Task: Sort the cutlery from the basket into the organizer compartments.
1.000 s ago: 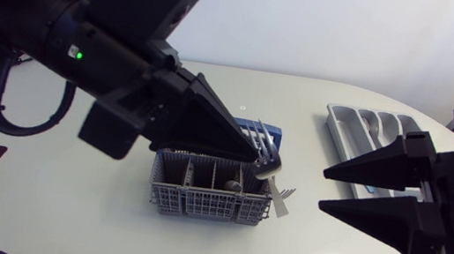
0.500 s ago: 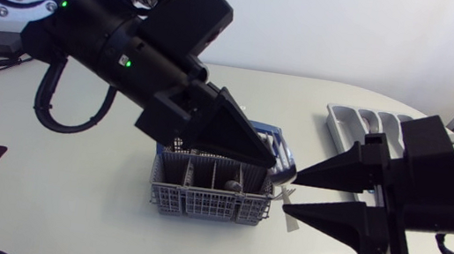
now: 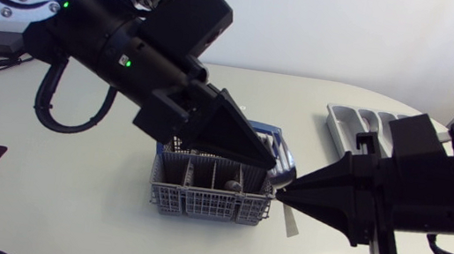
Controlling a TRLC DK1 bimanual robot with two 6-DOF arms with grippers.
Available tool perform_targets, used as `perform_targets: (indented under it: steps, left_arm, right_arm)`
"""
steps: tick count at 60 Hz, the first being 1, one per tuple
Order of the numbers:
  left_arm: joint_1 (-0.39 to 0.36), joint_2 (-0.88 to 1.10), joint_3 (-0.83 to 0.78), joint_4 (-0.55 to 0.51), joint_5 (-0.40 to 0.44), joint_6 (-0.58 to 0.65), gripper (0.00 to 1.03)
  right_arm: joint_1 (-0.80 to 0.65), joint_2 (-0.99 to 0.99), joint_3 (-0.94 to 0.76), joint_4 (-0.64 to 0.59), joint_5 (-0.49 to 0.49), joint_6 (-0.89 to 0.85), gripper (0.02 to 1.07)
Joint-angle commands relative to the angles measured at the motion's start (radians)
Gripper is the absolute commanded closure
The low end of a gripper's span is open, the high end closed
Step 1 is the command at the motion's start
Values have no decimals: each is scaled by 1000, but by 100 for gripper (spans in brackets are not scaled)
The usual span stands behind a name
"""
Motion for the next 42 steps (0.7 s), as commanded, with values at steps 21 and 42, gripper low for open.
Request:
perform_targets:
  steps: [21,42]
  left_arm:
    - [109,-13,73,27,20,-44,34]
    - [198,-82,28,128,-48,-111,20]
  right_arm:
    - [-14,12,-13,-38,58,34,101]
    - [-189,-23,92,-127,146,25,101]
